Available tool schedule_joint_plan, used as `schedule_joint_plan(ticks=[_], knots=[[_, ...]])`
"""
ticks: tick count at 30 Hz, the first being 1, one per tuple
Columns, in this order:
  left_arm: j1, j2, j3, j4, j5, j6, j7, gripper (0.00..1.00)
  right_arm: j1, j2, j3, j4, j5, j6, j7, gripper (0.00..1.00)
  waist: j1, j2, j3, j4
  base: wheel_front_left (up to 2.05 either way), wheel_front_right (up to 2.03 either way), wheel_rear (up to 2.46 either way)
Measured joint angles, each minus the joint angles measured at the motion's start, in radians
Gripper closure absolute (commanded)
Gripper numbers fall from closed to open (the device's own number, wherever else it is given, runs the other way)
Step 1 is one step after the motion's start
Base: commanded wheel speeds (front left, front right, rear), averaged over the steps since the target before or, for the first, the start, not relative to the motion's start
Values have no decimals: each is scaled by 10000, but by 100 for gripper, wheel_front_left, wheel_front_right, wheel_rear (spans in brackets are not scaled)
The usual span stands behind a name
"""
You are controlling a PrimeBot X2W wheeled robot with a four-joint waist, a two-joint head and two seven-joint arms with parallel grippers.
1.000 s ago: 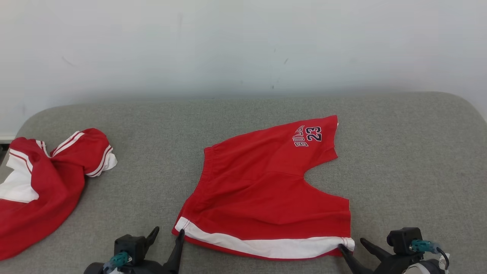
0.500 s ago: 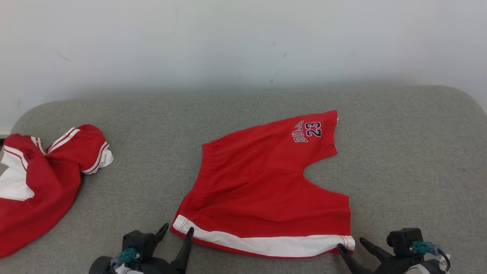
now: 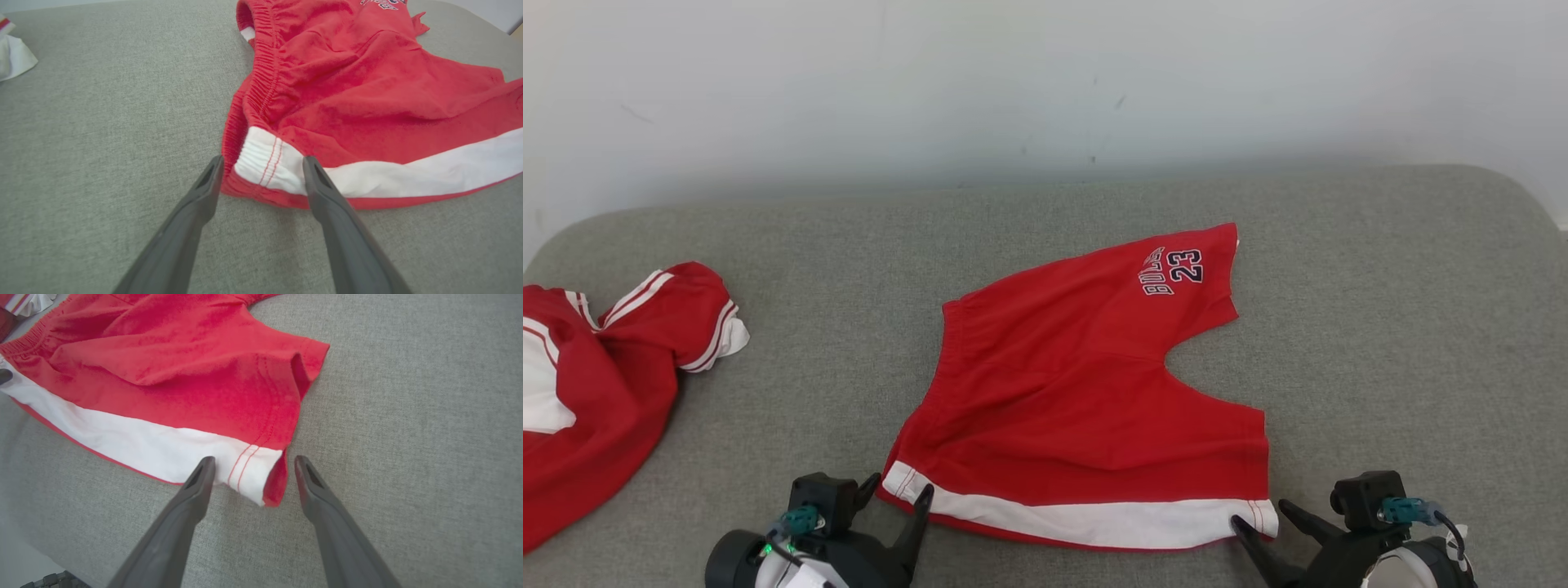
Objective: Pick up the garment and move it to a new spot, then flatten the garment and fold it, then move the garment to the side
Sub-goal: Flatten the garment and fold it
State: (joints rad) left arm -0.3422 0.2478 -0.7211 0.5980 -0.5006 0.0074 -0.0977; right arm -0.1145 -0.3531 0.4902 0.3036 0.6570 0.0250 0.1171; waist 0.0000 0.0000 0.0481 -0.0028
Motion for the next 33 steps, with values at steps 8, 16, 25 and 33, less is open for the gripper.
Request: schedule_joint_plan(ticks=[8,16,25,33], knots=[[-347,-226,-130,253,-86,-378,387,100,-455,132,148,163,-35,-73,307,100,0,1,209,37,0,0,0],[-349,-203,-198,318,-86,-428,489,100,-578,159,69,199,-29,-69,318,100,0,1,258,98,0,0,0],[-357,-130,-155,-15,-50,-389,443,100,-597,123,-107,132,88,31,153,100,0,1,186,118,0,0,0],[-480,67,10,-316,-299,-685,598,100,-1480,186,56,316,343,418,727,100,0,0,437,-134,0,0,0]])
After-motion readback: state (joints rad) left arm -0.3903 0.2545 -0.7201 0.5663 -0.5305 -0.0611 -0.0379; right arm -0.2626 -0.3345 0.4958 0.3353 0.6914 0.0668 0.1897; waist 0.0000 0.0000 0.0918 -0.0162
